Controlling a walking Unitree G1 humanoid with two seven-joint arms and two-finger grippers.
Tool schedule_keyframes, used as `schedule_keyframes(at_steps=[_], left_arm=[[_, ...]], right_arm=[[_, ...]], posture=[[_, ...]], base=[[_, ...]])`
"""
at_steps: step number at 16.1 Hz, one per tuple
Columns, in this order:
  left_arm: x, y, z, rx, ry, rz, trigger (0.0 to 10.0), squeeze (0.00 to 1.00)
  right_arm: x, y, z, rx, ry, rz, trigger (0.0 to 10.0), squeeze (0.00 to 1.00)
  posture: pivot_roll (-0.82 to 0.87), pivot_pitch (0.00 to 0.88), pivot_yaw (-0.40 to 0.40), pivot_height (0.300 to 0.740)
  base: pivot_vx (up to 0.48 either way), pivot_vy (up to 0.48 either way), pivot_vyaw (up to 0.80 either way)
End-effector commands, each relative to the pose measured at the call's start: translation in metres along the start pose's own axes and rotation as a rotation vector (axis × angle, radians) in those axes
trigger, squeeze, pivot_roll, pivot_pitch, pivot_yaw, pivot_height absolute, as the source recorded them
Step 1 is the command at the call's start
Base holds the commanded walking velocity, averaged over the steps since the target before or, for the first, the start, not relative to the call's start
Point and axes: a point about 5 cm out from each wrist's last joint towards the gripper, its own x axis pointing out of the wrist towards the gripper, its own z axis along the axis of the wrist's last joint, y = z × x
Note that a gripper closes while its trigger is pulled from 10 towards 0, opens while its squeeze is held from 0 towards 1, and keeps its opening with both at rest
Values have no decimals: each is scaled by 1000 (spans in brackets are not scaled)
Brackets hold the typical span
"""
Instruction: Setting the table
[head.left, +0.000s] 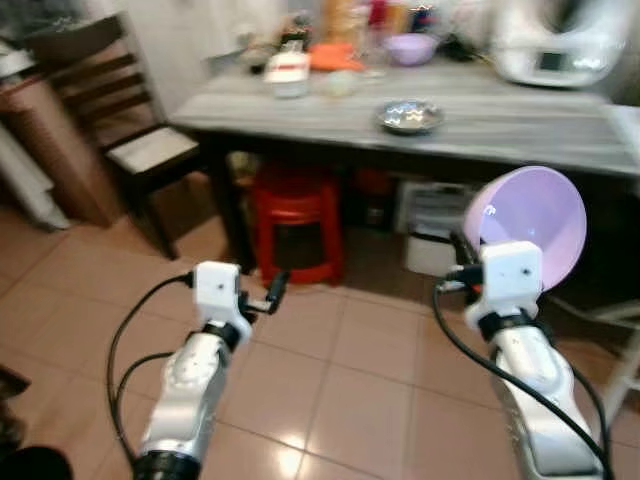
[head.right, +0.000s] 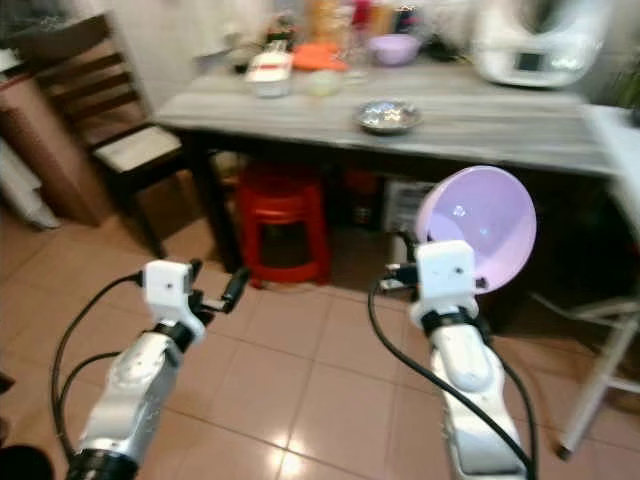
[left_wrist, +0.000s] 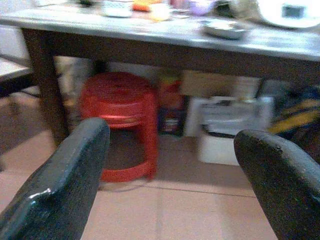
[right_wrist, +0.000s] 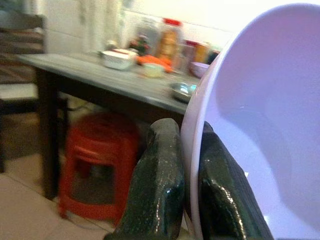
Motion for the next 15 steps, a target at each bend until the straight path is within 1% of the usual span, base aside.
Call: schedule_keyframes(at_steps=[1, 3, 9, 10, 14, 15], left_arm=[[4, -6, 7, 2, -28, -30, 10000, 0], [4, -7, 7, 2, -27, -33, 10000, 0], [3, -9, 7, 5, -27, -37, 10000, 0], [3, -9, 7, 5, -27, -41, 10000, 0], [3, -9, 7, 8, -27, -45, 10000, 0], [3, -10, 7, 8, -27, -45, 10000, 0]], right_arm=[[-1, -6, 3, -13, -16, -16, 10000, 0], [-1, -6, 3, -14, -16, -14, 10000, 0], [0, -6, 3, -17, -12, -14, 10000, 0], [1, -6, 2, -2, -4, -18, 10000, 0], [3, -7, 3, 0, -9, -21, 10000, 0], [3, -7, 3, 0, -10, -21, 10000, 0]], posture=[[-139, 39, 78, 740], [-139, 39, 78, 740], [-137, 41, 74, 740], [-137, 41, 74, 740], [-134, 37, 71, 740], [-134, 37, 71, 740]], base=[[360, 0, 600], [364, 0, 469], [363, 0, 0], [364, 0, 0], [363, 0, -594], [360, 0, 0]])
